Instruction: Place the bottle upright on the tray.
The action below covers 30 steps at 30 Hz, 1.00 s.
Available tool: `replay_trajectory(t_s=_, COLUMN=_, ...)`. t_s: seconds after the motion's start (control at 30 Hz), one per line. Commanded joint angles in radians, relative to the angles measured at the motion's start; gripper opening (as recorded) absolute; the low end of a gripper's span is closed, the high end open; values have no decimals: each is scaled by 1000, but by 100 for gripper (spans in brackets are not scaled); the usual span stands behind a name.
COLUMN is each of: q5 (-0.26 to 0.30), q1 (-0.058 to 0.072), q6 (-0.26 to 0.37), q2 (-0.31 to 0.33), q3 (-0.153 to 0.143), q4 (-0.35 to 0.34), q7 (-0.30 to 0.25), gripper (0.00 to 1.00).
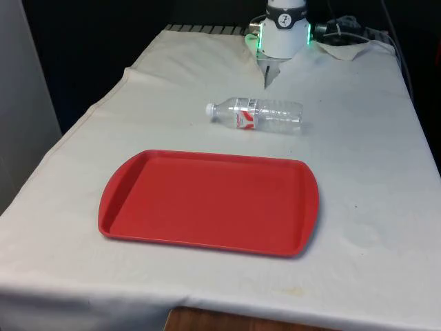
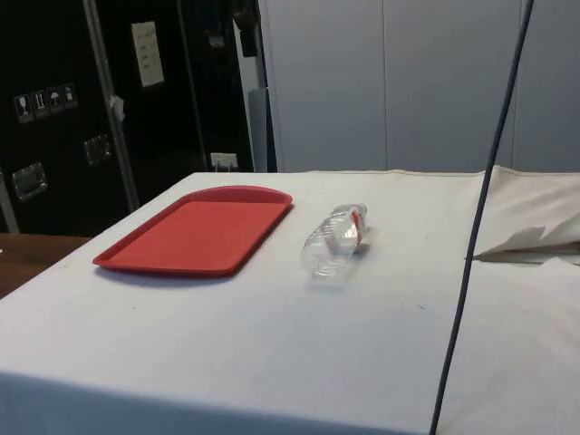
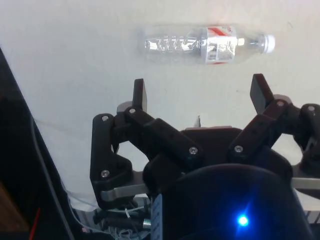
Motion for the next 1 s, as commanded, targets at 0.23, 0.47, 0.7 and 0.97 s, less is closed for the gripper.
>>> replay_trajectory(t_s=0.23, q5=-2, q1=1, q6=77, q2=-15, q3=12, q4=-66, q7=12, gripper=100)
replay_trajectory(t_s=0.47, q5=-2, q1=1, q6=126, q2=-26, q3=17, q4=-114, q7=14, gripper=100)
replay_trajectory(t_s=0.7, q5=-4, q1=1, q6=157, q2=-44, q3=20, q4=-158, q7=13, gripper=100)
replay_trajectory(t_s=0.97, q5=-7, q1=0, q6=182, q2=-83, q3=23, q4=-219, q7=14, gripper=100)
